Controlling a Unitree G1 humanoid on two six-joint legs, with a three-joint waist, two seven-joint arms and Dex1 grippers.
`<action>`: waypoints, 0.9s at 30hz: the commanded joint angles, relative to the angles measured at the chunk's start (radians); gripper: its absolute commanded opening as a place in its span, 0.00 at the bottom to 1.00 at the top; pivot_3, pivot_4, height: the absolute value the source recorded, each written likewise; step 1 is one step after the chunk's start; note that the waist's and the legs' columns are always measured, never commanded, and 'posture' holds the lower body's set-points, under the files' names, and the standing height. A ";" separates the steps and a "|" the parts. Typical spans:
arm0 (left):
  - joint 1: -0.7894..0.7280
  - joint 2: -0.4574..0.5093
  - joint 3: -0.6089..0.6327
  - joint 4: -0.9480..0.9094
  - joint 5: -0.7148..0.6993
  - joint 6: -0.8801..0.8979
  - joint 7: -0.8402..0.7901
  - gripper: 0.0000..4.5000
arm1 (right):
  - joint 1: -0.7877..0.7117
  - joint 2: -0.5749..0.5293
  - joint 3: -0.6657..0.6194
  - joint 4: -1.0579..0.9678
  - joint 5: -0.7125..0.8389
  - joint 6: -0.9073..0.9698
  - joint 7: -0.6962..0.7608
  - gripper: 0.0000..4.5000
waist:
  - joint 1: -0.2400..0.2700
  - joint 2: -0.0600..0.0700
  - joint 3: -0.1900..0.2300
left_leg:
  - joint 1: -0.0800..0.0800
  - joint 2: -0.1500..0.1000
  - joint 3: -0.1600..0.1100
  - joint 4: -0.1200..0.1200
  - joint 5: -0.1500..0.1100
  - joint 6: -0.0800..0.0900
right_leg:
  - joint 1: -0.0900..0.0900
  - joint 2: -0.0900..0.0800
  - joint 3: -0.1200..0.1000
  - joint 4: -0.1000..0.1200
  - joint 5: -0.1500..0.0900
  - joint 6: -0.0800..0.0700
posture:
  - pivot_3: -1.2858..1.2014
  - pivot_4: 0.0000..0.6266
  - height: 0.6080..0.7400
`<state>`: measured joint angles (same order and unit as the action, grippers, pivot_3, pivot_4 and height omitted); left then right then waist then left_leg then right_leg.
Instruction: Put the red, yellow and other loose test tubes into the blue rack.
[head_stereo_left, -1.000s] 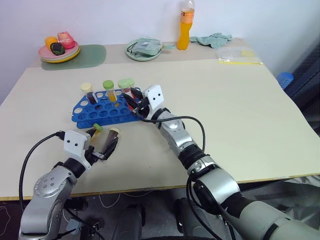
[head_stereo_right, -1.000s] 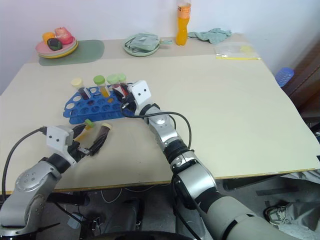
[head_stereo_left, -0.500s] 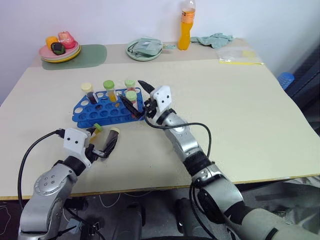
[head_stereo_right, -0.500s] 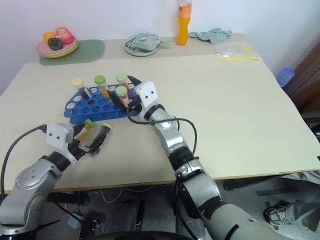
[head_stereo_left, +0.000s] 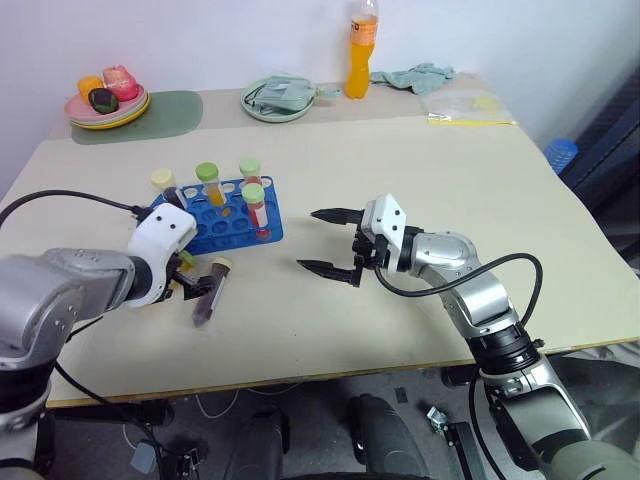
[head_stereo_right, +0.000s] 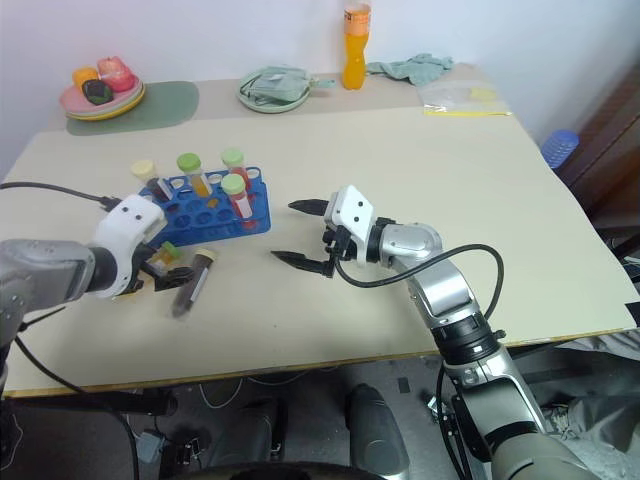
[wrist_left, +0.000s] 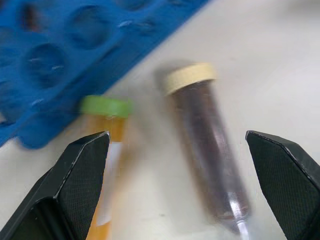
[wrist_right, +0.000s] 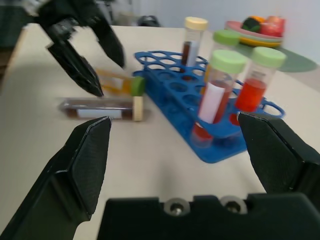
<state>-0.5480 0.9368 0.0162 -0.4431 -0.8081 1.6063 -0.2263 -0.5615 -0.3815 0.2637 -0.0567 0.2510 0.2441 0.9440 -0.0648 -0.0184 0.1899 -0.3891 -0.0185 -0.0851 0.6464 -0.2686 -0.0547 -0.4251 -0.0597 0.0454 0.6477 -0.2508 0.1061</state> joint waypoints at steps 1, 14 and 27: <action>-0.070 0.011 -0.063 0.075 -0.093 0.008 0.144 1.00 | 0.010 -0.003 0.015 -0.064 0.007 -0.018 0.030 0.99 | 0.003 0.000 0.000 | 0.000 0.000 0.000 0.000 0.000 0.000 | 0.000 0.000 0.000 0.000 0.000 0.000 | 0.52 0.24 1.00; -0.251 0.296 -0.101 0.227 -0.389 0.008 0.100 1.00 | 0.082 -0.007 0.034 -0.141 0.000 0.007 0.032 0.99 | 0.020 -0.002 0.002 | -0.002 -0.002 0.001 0.001 0.001 -0.001 | -0.002 -0.002 0.000 0.000 0.000 0.000 | 0.52 0.24 1.00; -0.237 0.455 -0.467 0.350 0.167 -0.338 -0.539 1.00 | 0.061 0.037 0.056 -0.092 -0.004 -0.004 0.045 0.99 | 0.023 -0.004 0.003 | -0.002 -0.001 0.003 0.001 0.001 -0.001 | -0.002 -0.001 0.000 0.000 -0.001 0.000 | 0.52 0.24 1.00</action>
<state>-0.7535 1.3961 -0.4293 -0.1167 -0.7201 1.3141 -0.6938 -0.4807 -0.3529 0.3256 -0.1406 0.2401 0.2550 0.9861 -0.0419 -0.0220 0.1932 -0.3914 -0.0199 -0.0821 0.6473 -0.2680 -0.0557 -0.4268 -0.0605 0.0459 0.6473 -0.2513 0.1064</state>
